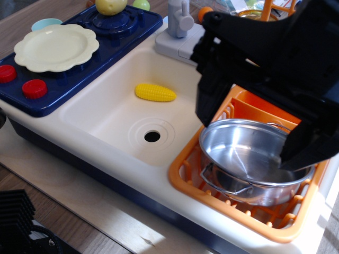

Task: Put pan from drying rack into sink

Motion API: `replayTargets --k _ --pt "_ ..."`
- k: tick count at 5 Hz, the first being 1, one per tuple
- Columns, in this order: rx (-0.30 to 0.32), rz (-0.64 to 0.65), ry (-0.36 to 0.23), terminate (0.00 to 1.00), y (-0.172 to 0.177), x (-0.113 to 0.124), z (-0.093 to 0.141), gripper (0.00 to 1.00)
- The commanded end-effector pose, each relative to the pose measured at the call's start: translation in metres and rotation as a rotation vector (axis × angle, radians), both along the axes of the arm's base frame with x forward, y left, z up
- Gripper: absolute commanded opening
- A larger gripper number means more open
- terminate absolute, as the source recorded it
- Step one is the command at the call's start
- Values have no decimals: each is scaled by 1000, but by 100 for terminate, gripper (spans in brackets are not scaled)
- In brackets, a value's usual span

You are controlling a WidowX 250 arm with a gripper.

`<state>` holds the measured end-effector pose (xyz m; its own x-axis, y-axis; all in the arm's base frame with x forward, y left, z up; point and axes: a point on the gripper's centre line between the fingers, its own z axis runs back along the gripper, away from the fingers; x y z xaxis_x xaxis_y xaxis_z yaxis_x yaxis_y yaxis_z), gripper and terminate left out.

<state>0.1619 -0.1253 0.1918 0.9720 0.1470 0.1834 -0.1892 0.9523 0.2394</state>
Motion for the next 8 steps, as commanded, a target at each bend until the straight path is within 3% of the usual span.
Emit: replayTargets --k 1,4,7,8 --pt "-36 153 -27 0 -2 4 1 100" --pt "-140 314 -13 0 10 11 -22 100" --pt "-235 373 -82 0 20 10 -65 100" --pt "-241 365 -73 0 23 11 -72 0"
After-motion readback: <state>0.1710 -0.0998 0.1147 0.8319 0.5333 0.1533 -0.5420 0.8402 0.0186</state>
